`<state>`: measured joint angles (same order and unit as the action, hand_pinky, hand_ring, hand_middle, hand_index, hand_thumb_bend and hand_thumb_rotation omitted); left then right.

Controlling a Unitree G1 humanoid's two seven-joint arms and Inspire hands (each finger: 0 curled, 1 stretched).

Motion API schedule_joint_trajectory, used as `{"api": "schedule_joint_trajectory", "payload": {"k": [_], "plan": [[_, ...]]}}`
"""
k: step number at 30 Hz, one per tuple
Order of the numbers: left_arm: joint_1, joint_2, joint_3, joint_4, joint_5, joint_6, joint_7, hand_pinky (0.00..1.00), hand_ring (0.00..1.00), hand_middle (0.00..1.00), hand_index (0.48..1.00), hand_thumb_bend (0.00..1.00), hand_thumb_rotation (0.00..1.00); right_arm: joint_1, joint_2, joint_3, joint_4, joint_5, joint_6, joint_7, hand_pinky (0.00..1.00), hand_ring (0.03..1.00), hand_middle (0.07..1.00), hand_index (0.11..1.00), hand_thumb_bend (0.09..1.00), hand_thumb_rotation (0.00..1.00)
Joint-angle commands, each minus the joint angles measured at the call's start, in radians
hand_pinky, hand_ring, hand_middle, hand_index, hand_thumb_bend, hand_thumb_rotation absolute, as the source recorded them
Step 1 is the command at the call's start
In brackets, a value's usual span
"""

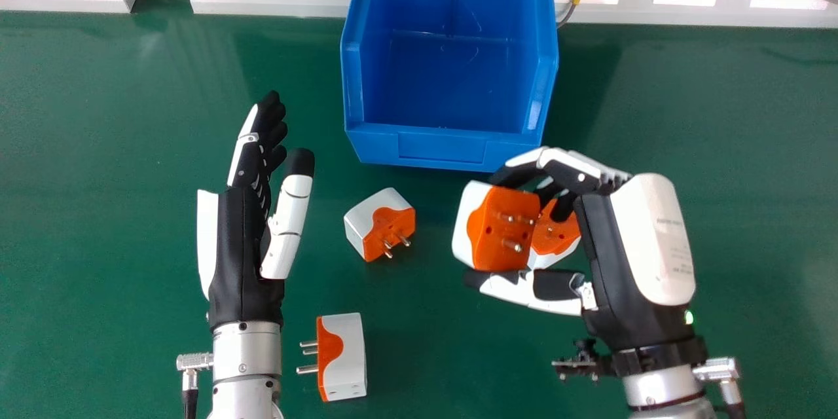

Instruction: Pick all objects and put in blue box

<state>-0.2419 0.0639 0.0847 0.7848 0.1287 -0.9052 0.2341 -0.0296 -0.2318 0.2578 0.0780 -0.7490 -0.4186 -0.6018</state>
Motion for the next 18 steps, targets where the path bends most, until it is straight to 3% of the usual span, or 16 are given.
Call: {"api": "schedule_joint_trajectory", "payload": {"k": [1,11,18], "plan": [[-0.017,0.0,-0.002,0.004,0.012,-0.011,0.009,0.9,0.9,0.92,0.899,0.69,0.89,-0.089,0.006,-0.023,-0.037,-0.02,-0.033,-0.05,0.36,0.433,0.482,0.5,0.52,0.0],[-0.042,0.007,0.003,0.036,0.025,-0.02,0.028,0.9,0.9,0.91,0.9,0.69,0.89,-0.39,-0.018,-0.044,0.079,-0.133,0.029,-0.117,0.37,0.437,0.484,0.492,0.517,0.0],[-0.065,0.007,0.002,0.06,0.017,-0.023,0.03,0.9,0.9,0.91,0.9,0.7,0.89,-0.587,-0.058,-0.046,0.233,-0.15,0.068,-0.128,0.38,0.441,0.485,0.484,0.514,0.0]]}}
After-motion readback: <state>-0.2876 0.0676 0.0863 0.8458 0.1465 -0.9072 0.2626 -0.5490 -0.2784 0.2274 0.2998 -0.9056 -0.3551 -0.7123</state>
